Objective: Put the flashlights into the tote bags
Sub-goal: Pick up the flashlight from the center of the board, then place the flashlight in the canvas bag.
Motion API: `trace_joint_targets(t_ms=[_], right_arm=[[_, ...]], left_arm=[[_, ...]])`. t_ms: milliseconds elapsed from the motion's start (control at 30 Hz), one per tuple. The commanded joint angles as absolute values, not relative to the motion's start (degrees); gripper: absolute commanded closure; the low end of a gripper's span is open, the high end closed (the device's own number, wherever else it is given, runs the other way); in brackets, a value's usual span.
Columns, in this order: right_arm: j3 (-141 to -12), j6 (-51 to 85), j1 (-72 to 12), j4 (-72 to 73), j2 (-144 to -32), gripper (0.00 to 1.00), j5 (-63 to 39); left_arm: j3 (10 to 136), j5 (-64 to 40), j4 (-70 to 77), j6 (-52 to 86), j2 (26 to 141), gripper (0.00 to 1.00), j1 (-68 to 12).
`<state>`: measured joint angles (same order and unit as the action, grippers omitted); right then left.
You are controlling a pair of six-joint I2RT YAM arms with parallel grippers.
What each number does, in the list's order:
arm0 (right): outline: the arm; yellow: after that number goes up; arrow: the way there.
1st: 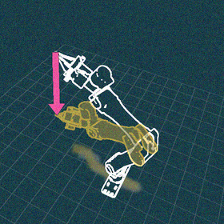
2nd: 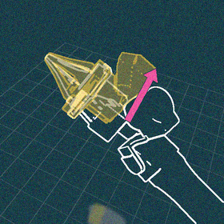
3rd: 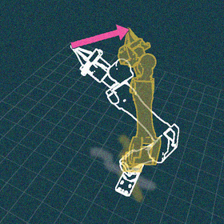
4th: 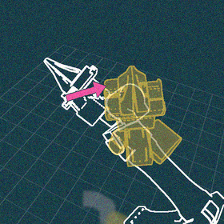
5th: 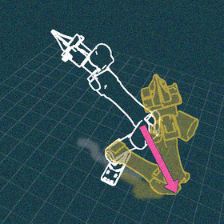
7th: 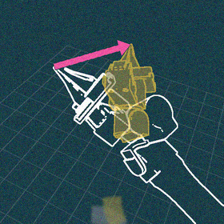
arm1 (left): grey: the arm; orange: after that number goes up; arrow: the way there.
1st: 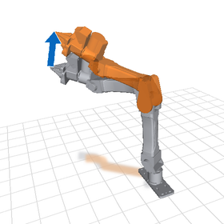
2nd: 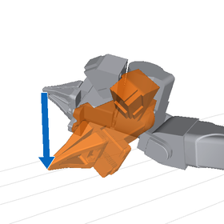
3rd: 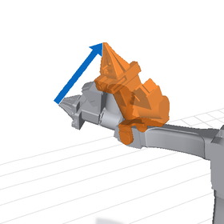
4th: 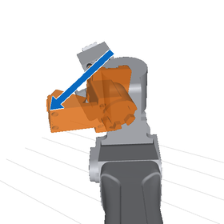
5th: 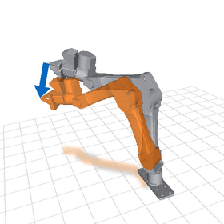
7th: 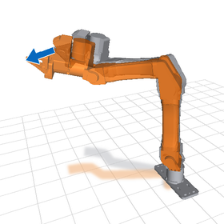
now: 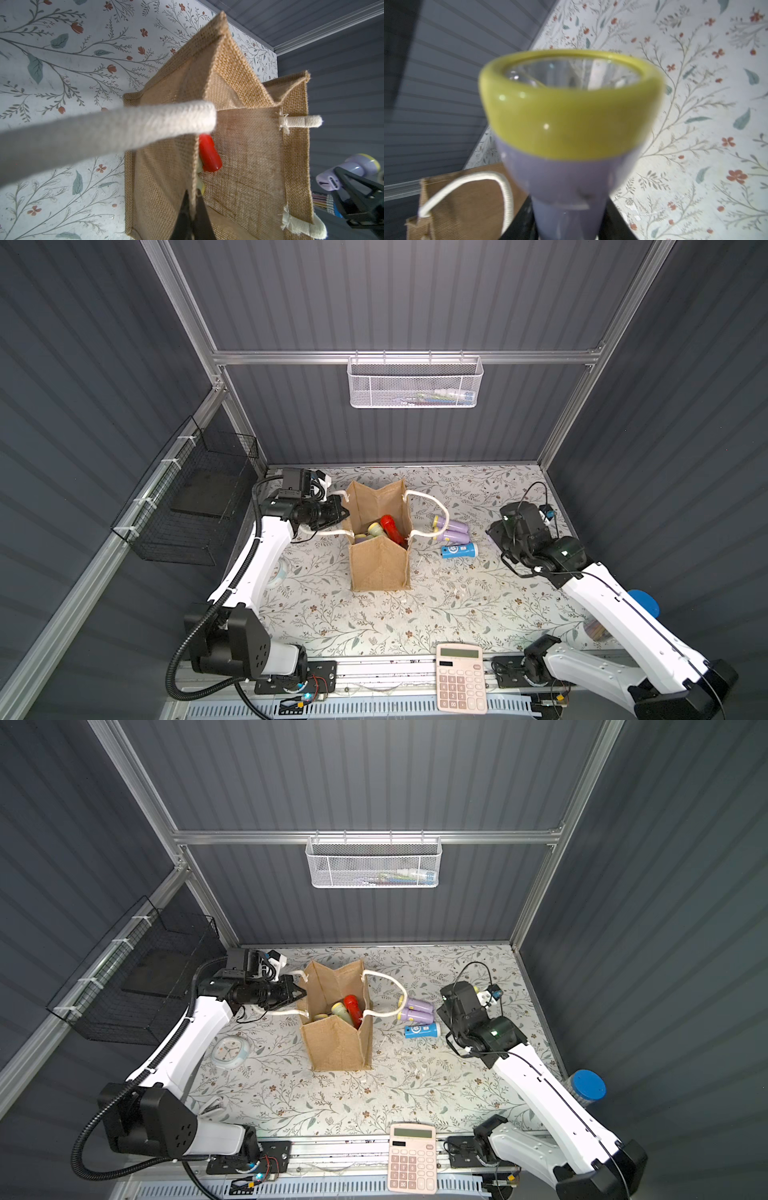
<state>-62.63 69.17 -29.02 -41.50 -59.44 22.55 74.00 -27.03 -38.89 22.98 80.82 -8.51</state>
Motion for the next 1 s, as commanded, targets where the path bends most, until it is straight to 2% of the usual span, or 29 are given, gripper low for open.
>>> trace_joint_targets(t_ms=[0,200,467,833,967], right_arm=[[-67.13,60.69,-28.92,-39.45,-60.90,0.88,23.99],[-77.35,52.38,-29.17,-38.60,-68.08,0.89,19.15],[-90.35,48.05,-31.87,-35.10,-78.96,0.90,8.77],[-109.70,43.75,-40.49,-34.80,-96.27,0.90,-2.56],[-114.97,42.29,-44.26,-37.23,-102.09,0.90,-2.29]], left_arm=[[75.39,-27.97,-36.66,23.38,80.68,1.00,-8.17],[75.61,-27.91,-36.85,23.03,80.79,1.00,-8.17],[75.42,-28.17,-36.61,23.51,80.81,1.00,-8.17],[74.71,-30.50,-35.07,24.61,81.14,1.00,-8.17],[74.62,-30.37,-34.89,24.52,81.09,1.00,-8.18]])
